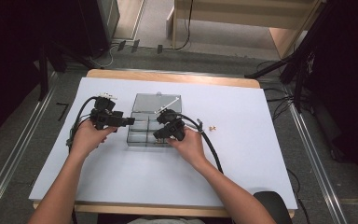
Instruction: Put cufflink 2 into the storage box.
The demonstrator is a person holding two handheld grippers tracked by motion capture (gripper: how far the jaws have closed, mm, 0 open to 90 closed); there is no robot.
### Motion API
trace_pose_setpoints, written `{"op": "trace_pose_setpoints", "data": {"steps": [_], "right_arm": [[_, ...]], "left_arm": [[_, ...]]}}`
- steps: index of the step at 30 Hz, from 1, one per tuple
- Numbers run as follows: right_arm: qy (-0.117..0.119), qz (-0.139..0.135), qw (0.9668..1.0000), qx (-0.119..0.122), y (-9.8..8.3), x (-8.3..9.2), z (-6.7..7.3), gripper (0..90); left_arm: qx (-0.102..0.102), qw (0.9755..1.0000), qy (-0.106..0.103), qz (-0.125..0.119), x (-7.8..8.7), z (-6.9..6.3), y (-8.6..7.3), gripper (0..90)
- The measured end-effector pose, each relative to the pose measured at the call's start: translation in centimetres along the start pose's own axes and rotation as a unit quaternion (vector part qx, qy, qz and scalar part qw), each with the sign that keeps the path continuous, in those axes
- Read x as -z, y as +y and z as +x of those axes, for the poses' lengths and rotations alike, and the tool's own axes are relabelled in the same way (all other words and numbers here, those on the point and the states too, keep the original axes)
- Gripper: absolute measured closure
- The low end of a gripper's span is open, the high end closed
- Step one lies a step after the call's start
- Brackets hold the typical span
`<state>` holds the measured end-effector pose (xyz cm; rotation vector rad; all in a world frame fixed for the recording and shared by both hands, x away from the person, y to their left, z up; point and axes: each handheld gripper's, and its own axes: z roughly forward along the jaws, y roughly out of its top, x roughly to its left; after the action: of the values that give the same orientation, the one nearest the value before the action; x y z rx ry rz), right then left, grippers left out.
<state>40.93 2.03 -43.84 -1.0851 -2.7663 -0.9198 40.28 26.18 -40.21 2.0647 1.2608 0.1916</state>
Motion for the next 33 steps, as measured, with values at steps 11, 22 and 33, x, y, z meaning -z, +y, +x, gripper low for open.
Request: {"op": "trace_pose_setpoints", "data": {"steps": [11,22,33], "right_arm": [[0.002,0.009,1.0000,0.003,-0.2,-0.7,0.3,78.7],[-0.002,-0.014,0.9999,0.006,0.0,0.4,0.4,73.5],[-0.005,-0.034,0.9994,0.001,-0.3,3.0,-0.2,66.9]], "left_arm": [[0.000,1.0000,-0.002,0.002,-0.1,0.1,0.0,33.9],[-0.001,1.0000,-0.003,0.003,-0.2,0.1,0.0,33.9],[0.007,1.0000,-0.004,0.004,-0.1,0.4,0.0,33.8]]}}
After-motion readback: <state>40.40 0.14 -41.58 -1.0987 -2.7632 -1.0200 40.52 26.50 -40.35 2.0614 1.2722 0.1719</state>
